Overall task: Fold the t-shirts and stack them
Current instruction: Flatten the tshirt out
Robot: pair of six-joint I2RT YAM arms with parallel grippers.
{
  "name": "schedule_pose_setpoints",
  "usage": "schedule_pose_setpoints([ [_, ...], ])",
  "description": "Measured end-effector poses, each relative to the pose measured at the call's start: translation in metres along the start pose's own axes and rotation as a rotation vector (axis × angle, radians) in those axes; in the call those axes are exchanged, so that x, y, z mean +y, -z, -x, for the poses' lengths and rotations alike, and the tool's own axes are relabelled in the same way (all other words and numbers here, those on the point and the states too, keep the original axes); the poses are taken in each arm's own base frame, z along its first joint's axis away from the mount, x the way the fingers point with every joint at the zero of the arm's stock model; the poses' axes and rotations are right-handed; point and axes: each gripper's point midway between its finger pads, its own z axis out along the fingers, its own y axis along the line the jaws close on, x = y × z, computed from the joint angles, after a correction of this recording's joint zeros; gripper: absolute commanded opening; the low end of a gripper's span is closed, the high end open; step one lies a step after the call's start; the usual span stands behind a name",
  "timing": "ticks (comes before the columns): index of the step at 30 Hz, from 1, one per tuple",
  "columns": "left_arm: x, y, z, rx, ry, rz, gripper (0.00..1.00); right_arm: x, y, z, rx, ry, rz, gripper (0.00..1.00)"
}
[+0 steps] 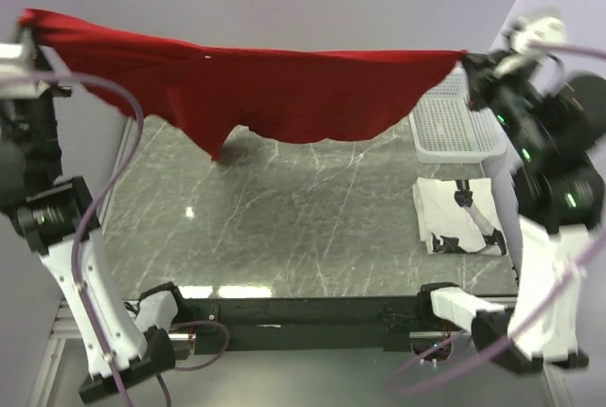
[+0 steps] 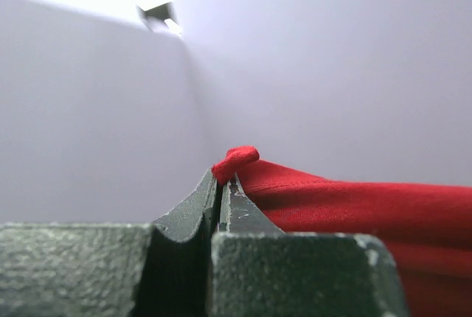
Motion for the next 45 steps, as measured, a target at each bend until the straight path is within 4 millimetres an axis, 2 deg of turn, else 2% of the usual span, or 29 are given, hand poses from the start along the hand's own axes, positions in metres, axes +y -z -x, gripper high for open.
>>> schedule_pose_setpoints([
  [4, 0.024, 0.016, 0.065, -0.158, -0.094, 0.139, 0.01, -0.005, 0.059, 0.058, -0.198, 0.022, -0.072, 0.0],
  [6, 0.032, 0.017, 0.084, -0.197, -0.122, 0.178, 0.01, -0.007, 0.092, 0.09, -0.311, 0.047, -0.109, 0.0],
  [9, 0.039, 0.012, 0.103, -0.221, -0.161, 0.198, 0.01, -0.013, 0.121, 0.13, -0.443, 0.097, -0.158, 0.0],
  [12, 0.038, 0.004, 0.107, -0.209, -0.204, 0.175, 0.01, -0.02, 0.115, 0.14, -0.473, 0.132, -0.183, 0.0],
  [13, 0.037, 0.002, 0.101, -0.189, -0.217, 0.159, 0.01, -0.022, 0.105, 0.137, -0.462, 0.139, -0.184, 0.0],
  [15, 0.029, -0.001, 0.072, -0.123, -0.244, 0.107, 0.01, -0.026, 0.073, 0.122, -0.417, 0.155, -0.175, 0.0],
  [17, 0.019, -0.002, 0.026, -0.021, -0.261, 0.039, 0.01, -0.026, 0.032, 0.087, -0.333, 0.161, -0.144, 0.0],
  [18, 0.013, -0.001, -0.001, 0.036, -0.262, 0.004, 0.01, -0.024, 0.005, 0.059, -0.271, 0.159, -0.116, 0.0],
  [20, -0.002, 0.007, -0.066, 0.17, -0.252, -0.085, 0.01, -0.015, -0.048, -0.012, -0.116, 0.148, -0.046, 0.0],
  [22, -0.021, 0.024, -0.134, 0.31, -0.22, -0.179, 0.01, -0.001, -0.085, -0.082, 0.029, 0.137, 0.022, 0.0],
  [23, -0.031, 0.035, -0.171, 0.391, -0.195, -0.221, 0.01, 0.006, -0.1, -0.116, 0.099, 0.131, 0.055, 0.0],
  [24, -0.042, 0.048, -0.206, 0.467, -0.165, -0.26, 0.01, 0.018, -0.117, -0.166, 0.195, 0.127, 0.101, 0.0],
  [25, -0.054, 0.062, -0.241, 0.541, -0.139, -0.297, 0.01, 0.027, -0.125, -0.199, 0.263, 0.126, 0.134, 0.0],
  [26, -0.064, 0.073, -0.266, 0.599, -0.118, -0.325, 0.01, 0.038, -0.132, -0.239, 0.342, 0.127, 0.176, 0.0],
  [28, -0.089, 0.098, -0.319, 0.719, -0.069, -0.385, 0.01, 0.055, -0.139, -0.3, 0.466, 0.131, 0.24, 0.0],
  [31, -0.122, 0.125, -0.385, 0.88, -0.01, -0.459, 0.01, 0.066, -0.155, -0.357, 0.566, 0.154, 0.292, 0.0],
  [34, -0.144, 0.131, -0.449, 1.02, 0.027, -0.489, 0.01, 0.067, -0.183, -0.399, 0.629, 0.187, 0.308, 0.0],
  [37, -0.154, 0.114, -0.518, 1.148, 0.062, -0.468, 0.01, 0.061, -0.225, -0.434, 0.662, 0.232, 0.294, 0.0],
  [40, -0.159, 0.084, -0.574, 1.194, 0.091, -0.436, 0.01, 0.057, -0.26, -0.457, 0.675, 0.274, 0.275, 0.0],
  [42, -0.163, 0.072, -0.596, 1.207, 0.109, -0.424, 0.01, 0.055, -0.278, -0.469, 0.683, 0.3, 0.266, 0.0],
  [45, -0.169, 0.062, -0.617, 1.231, 0.126, -0.416, 0.01, 0.053, -0.293, -0.482, 0.696, 0.333, 0.259, 0.0],
])
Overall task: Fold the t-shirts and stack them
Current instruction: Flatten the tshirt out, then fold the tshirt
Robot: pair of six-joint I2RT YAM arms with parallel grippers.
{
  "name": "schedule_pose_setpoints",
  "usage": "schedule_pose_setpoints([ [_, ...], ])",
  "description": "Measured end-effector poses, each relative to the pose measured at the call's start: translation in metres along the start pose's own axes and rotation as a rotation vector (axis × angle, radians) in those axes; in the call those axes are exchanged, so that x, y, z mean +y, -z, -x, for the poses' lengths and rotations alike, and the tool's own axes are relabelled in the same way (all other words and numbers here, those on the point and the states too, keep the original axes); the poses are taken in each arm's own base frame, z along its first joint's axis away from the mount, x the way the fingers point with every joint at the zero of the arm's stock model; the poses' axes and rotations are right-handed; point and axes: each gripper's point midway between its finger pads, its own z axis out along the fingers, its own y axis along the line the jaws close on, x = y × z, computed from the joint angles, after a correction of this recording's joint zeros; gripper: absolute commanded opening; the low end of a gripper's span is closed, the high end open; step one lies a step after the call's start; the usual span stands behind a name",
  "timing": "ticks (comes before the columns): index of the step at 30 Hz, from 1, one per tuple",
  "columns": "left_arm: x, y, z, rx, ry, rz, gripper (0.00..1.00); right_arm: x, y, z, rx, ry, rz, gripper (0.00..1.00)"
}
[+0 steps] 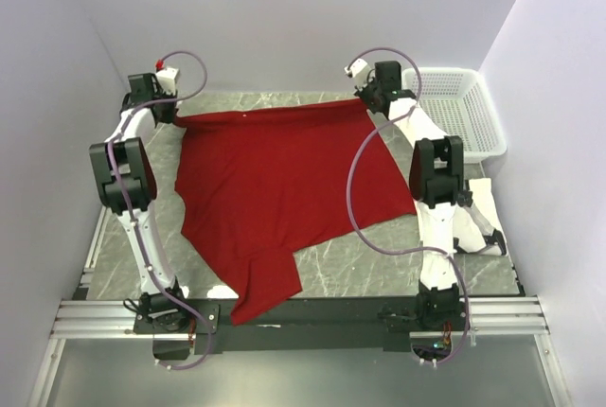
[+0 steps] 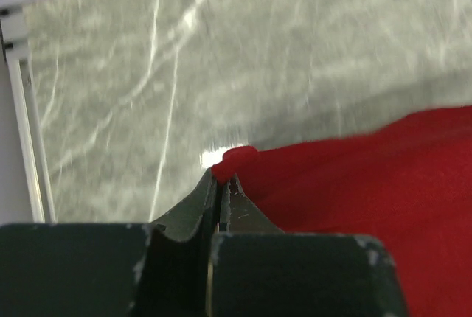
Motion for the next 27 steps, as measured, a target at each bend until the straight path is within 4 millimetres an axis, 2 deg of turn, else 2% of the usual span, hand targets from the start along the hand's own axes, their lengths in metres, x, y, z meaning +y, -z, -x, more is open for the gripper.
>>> schedule_pose_setpoints([
  [3, 0.0, -0.012, 0.007, -0.006, 0.007, 0.001, 0.01, -0.002, -0.009, -0.003, 0.017, 0.021, -0.012, 0.0],
  [6, -0.004, -0.013, 0.006, 0.004, 0.021, -0.004, 0.01, -0.001, -0.011, -0.008, 0.036, 0.033, -0.012, 0.0],
  [9, -0.007, -0.01, 0.003, 0.003, 0.037, -0.007, 0.01, -0.001, -0.011, -0.01, 0.044, 0.033, -0.015, 0.0],
  [12, -0.015, 0.004, -0.009, 0.041, 0.047, -0.022, 0.0, 0.0, -0.01, -0.011, 0.047, 0.036, -0.008, 0.0],
  [17, -0.029, 0.056, -0.011, 0.072, 0.05, -0.033, 0.01, 0.006, -0.007, -0.012, 0.049, 0.051, 0.028, 0.0],
  [23, -0.047, 0.131, 0.002, 0.034, 0.038, -0.034, 0.01, 0.012, 0.007, -0.013, 0.059, 0.091, 0.102, 0.0],
  [27, -0.076, 0.166, -0.018, 0.08, 0.036, -0.082, 0.01, 0.017, 0.014, -0.02, 0.076, 0.118, 0.151, 0.0],
])
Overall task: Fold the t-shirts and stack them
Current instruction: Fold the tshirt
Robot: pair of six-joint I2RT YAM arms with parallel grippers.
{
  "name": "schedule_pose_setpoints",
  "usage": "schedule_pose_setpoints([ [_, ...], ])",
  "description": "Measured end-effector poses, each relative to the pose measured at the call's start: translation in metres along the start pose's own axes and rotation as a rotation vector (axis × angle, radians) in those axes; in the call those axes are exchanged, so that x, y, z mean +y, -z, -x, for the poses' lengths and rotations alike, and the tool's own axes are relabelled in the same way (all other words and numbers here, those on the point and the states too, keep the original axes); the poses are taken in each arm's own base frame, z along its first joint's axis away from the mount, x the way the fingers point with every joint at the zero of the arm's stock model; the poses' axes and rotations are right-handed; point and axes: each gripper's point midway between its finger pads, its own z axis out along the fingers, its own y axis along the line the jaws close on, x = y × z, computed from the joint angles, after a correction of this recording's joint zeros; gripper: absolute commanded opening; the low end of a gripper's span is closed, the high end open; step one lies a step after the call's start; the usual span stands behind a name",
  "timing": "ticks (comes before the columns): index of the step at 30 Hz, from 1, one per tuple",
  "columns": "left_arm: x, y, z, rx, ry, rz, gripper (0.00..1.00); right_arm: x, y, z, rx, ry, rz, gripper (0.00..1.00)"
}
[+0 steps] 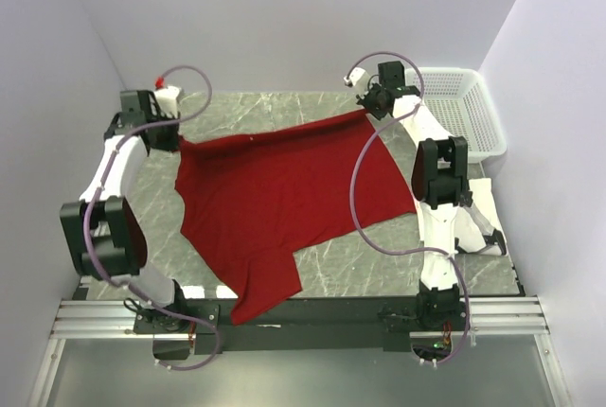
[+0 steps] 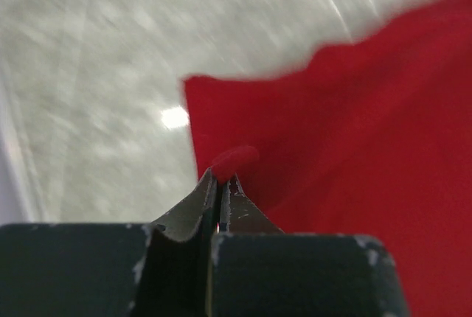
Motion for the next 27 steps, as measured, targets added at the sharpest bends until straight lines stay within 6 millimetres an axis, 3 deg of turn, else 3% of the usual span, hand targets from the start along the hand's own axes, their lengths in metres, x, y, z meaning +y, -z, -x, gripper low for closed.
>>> schedule_pose_setpoints([
  [7, -0.067, 0.032, -0.081, 0.189, 0.0, -0.105, 0.01, 0.005, 0.006, -0.018, 0.039, 0.043, 0.06, 0.0],
  [10, -0.081, 0.039, -0.108, 0.254, 0.01, -0.12, 0.01, 0.007, 0.007, -0.03, 0.064, 0.061, 0.081, 0.0],
  [13, -0.082, 0.037, -0.128, 0.318, 0.042, -0.108, 0.01, 0.016, 0.005, -0.043, 0.097, 0.068, 0.11, 0.0],
  [19, -0.078, 0.024, -0.152, 0.418, 0.075, -0.082, 0.01, 0.028, 0.006, -0.056, 0.146, 0.08, 0.143, 0.0],
  [27, -0.079, 0.026, -0.149, 0.418, 0.056, -0.097, 0.04, 0.03, 0.007, -0.057, 0.155, 0.099, 0.152, 0.0],
])
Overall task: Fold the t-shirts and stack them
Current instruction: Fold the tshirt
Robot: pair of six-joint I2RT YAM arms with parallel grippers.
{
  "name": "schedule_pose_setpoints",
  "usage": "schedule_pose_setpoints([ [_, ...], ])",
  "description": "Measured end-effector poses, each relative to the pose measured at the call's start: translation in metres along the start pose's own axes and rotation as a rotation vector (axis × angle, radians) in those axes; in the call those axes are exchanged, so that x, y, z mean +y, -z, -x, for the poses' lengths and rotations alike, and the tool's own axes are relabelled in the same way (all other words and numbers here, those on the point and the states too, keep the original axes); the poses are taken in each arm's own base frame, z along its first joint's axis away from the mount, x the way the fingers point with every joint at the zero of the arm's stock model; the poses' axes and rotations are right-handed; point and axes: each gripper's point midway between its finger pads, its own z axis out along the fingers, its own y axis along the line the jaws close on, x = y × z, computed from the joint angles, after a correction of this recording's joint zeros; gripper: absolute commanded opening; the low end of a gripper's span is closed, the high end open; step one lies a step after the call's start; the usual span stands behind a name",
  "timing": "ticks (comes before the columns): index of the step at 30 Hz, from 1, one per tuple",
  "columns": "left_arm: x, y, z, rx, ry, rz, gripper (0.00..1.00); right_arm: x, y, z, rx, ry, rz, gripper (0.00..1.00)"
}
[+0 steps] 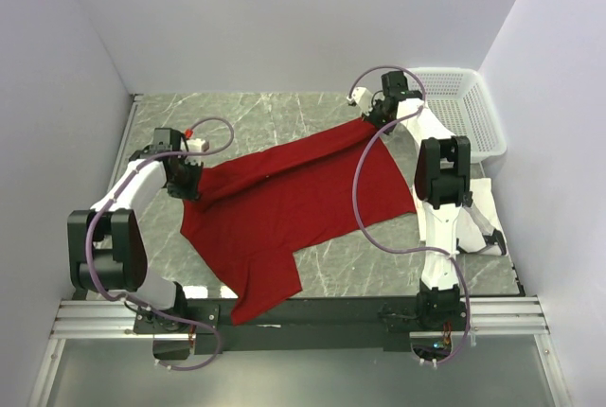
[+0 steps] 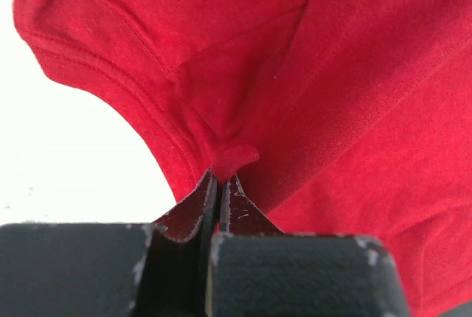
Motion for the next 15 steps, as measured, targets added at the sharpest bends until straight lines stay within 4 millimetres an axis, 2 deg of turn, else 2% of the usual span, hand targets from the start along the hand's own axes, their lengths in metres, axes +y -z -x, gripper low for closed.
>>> schedule_pose_setpoints([
  [2, -0.002, 0.002, -0.002, 0.006, -0.018, -0.013, 0.1, 0.002, 0.0, -0.002, 0.006, 0.006, 0.007, 0.03],
  [3, -0.004, 0.003, -0.003, 0.007, -0.032, -0.026, 0.21, 0.003, 0.0, -0.003, 0.01, 0.008, 0.011, 0.09],
  [4, -0.006, 0.004, -0.004, 0.01, -0.052, -0.038, 0.26, 0.003, 0.0, -0.004, 0.015, 0.01, 0.014, 0.14],
  [5, -0.008, 0.006, -0.006, 0.014, -0.072, -0.057, 0.34, 0.005, 0.001, -0.005, 0.025, 0.012, 0.018, 0.26],
  [6, -0.011, 0.009, -0.008, 0.016, -0.091, -0.07, 0.48, 0.007, 0.001, -0.008, 0.036, 0.013, 0.026, 0.35],
  [7, -0.013, 0.013, -0.01, 0.015, -0.114, -0.083, 0.53, 0.009, 0.002, -0.01, 0.046, 0.01, 0.032, 0.43],
  [8, -0.014, 0.018, -0.01, 0.006, -0.13, -0.089, 0.58, 0.011, 0.003, -0.012, 0.057, 0.01, 0.041, 0.46],
  [9, -0.016, 0.023, -0.01, -0.007, -0.143, -0.093, 0.6, 0.013, 0.005, -0.014, 0.069, 0.008, 0.052, 0.48],
  [10, -0.017, 0.03, -0.009, -0.028, -0.152, -0.096, 0.6, 0.015, 0.007, -0.015, 0.075, 0.005, 0.061, 0.58],
  [12, -0.017, 0.043, -0.004, -0.075, -0.156, -0.096, 0.57, 0.018, 0.013, -0.016, 0.09, -0.01, 0.075, 0.58],
  [15, -0.012, 0.046, -0.002, -0.091, -0.127, -0.091, 0.49, 0.022, 0.03, -0.013, 0.105, -0.026, 0.086, 0.52],
])
